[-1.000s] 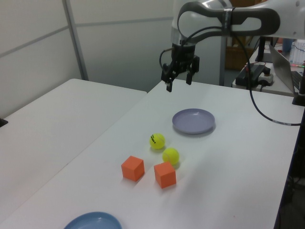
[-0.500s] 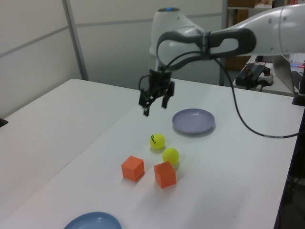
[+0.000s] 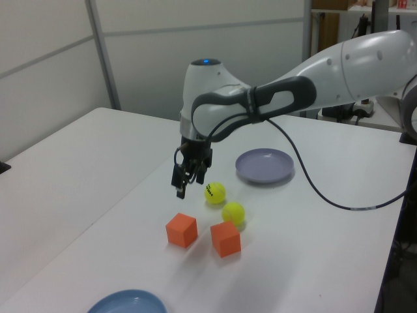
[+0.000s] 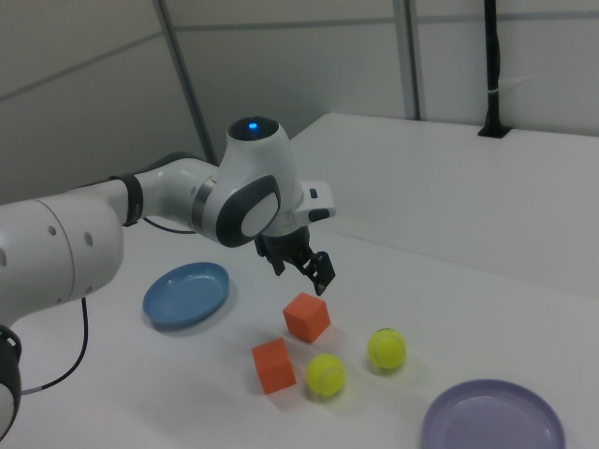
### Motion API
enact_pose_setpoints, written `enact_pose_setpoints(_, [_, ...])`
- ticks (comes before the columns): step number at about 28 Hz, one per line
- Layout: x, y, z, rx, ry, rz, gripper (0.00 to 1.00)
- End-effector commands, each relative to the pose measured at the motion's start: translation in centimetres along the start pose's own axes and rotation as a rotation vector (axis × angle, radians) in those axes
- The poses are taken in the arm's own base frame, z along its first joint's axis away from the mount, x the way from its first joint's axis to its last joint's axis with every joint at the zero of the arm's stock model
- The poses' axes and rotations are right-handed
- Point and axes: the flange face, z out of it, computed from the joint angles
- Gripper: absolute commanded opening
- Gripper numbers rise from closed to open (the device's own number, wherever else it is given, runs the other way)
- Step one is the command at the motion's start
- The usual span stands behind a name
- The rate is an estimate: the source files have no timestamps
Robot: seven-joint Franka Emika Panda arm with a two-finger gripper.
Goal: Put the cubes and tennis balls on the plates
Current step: 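Move the gripper down over the first orange cube, then grasp the orange cube and lift it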
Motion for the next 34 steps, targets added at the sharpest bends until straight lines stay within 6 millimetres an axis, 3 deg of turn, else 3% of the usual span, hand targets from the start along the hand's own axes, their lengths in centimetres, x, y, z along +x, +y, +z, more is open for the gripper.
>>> enact_pose_setpoints(1, [0.1,-1.0,1.3,0.026,-0.005,-0.101,1.00])
enact_pose_setpoints(15, [0.5,-2.6,7.1,0.035,-0.005,-0.117,1.00])
enact_pose_setpoints(24, [0.5,-2.3,8.6,0.031,-0.017,-0.108,1.00])
enact_pose_setpoints(34, [0.5,-2.0,11.6,0.012,-0.011,-0.087,1.00])
